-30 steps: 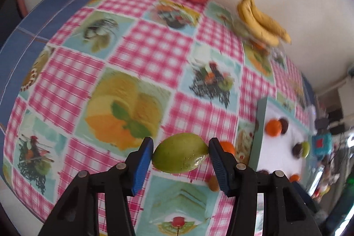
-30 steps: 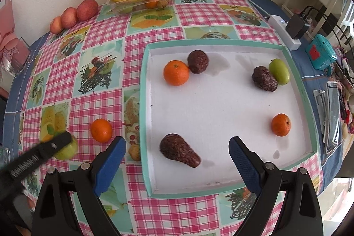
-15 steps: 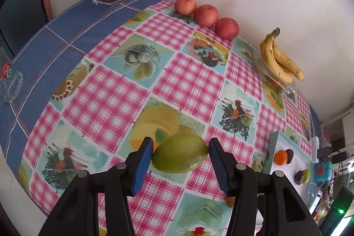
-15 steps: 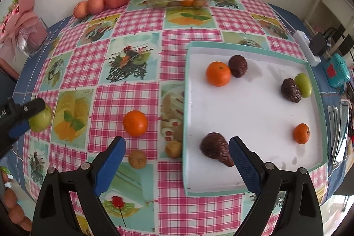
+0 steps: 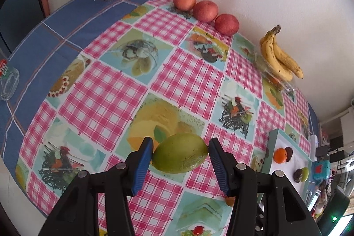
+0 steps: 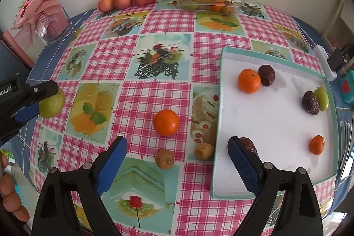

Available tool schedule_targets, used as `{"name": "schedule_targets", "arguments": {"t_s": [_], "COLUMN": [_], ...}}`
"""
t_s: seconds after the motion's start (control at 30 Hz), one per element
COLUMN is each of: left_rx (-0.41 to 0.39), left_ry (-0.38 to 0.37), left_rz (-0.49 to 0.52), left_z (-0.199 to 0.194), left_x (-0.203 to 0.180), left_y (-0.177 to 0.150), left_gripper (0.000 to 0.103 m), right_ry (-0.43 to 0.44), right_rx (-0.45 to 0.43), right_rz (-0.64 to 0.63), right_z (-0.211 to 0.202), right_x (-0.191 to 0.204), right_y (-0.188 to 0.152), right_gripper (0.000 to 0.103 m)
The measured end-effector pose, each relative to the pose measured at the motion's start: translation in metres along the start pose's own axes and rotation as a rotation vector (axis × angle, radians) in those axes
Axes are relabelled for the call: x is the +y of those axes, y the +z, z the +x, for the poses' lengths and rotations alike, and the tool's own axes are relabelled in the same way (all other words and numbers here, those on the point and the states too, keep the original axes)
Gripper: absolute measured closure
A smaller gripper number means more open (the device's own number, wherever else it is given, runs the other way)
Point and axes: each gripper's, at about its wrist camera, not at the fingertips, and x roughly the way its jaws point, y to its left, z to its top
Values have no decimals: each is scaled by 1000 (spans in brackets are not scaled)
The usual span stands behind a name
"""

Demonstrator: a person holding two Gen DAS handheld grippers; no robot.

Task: Organize fruits
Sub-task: 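Grasp a small brown kiwi with the right gripper while the left holds the green pear, then carry the green pear with the left gripper while the right carries the kiwi over the tray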

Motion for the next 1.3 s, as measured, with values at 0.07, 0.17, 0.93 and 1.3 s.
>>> {"name": "schedule_targets", "arguments": {"t_s": [0.07, 0.17, 0.93, 1.3], "left_rx": [16, 37, 48, -7], "left_ry": [6, 7, -4, -14], "left_rz": [-3, -5, 12, 43], "left_z": [6, 13, 19, -1], "left_x": [1, 1, -3, -11], "left_y": [-1, -2, -2, 2], "left_gripper": [48, 48, 48, 48], "right_ry": [15, 17, 11, 20], "right_rx": [16, 50, 182, 47], "right_rz": [-5, -23, -64, -45], "right_z": [5, 14, 55, 10], "right_x": [1, 5, 14, 13], "right_y": [-1, -5, -17, -2], "right_gripper": [29, 33, 78, 78]}}
